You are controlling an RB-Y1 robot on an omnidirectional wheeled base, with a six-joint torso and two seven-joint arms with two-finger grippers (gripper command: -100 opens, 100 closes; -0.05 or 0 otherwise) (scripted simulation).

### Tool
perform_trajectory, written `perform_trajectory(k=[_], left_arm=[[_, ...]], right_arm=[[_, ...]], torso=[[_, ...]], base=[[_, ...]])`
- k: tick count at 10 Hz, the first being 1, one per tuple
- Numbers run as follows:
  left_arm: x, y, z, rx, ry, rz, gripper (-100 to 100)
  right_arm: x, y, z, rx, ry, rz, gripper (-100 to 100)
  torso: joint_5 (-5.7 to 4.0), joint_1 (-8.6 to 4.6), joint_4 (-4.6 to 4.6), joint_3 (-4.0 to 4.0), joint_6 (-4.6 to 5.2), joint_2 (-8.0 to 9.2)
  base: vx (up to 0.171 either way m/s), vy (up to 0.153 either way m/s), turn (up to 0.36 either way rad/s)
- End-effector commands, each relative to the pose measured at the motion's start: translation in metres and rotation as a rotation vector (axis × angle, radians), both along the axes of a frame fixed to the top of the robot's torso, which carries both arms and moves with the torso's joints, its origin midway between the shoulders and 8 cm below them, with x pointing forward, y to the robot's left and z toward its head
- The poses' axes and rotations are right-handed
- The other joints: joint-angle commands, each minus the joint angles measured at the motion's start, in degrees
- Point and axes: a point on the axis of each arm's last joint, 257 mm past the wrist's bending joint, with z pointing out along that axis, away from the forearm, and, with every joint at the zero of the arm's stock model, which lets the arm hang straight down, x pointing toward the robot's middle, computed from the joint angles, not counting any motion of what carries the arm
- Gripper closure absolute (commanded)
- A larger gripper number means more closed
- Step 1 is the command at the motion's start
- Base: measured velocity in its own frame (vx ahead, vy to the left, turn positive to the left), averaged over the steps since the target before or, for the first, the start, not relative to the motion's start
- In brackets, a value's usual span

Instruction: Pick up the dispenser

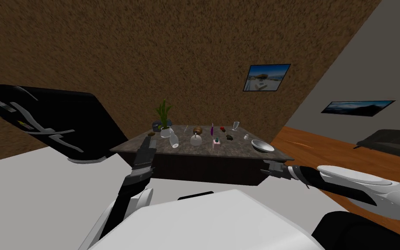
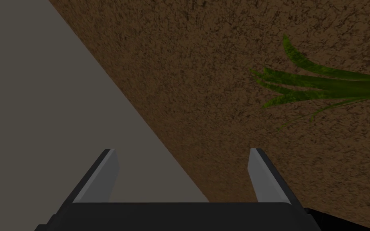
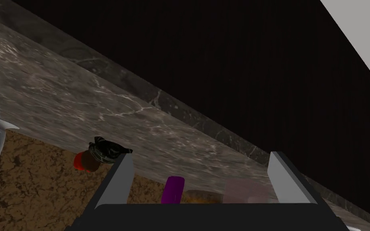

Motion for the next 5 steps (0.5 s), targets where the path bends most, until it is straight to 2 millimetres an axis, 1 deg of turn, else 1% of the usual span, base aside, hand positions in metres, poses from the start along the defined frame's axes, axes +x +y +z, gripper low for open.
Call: perform_trajectory(k=[1,2,3,4,5], left_arm=[[0.0,0.0,0.0,0.0,0.0,0.0,0],[0.0,0.0,0.0,0.0,0.0,0.0,0],[0.0,0.0,0.0,0.0,0.0,0.0,0],[0.0,0.0,0.0,0.0,0.0,0.0,0],[0.0,0.0,0.0,0.0,0.0,0.0,0]], right_arm=[[0.001,-0.009,0.006,-0.037,0.02,0.015,-100],[-0.004,-0.027,0.012,-0.09,0.052,0.024,-100],[-0.002,-0.028,0.014,-0.098,0.055,0.032,-100],[-0.006,-0.045,0.021,-0.146,0.084,0.038,-100],[-0.004,-0.045,0.024,-0.154,0.087,0.046,-100]], torso=[[0.0,0.0,0.0,0.0,0.0,0.0],[0.02,-0.07,0.02,0.05,0.04,0.09],[0.01,-0.03,0.02,0.04,0.0,0.07],[-0.01,-0.12,0.02,0.05,0.04,0.08],[0.01,-0.05,0.01,0.02,0.01,0.03]], base=[[0.033,0.17,0.047],[0.045,0.179,0.113],[0.046,0.156,0.051],[0.063,0.18,0.1],[0.062,0.147,0.055]])
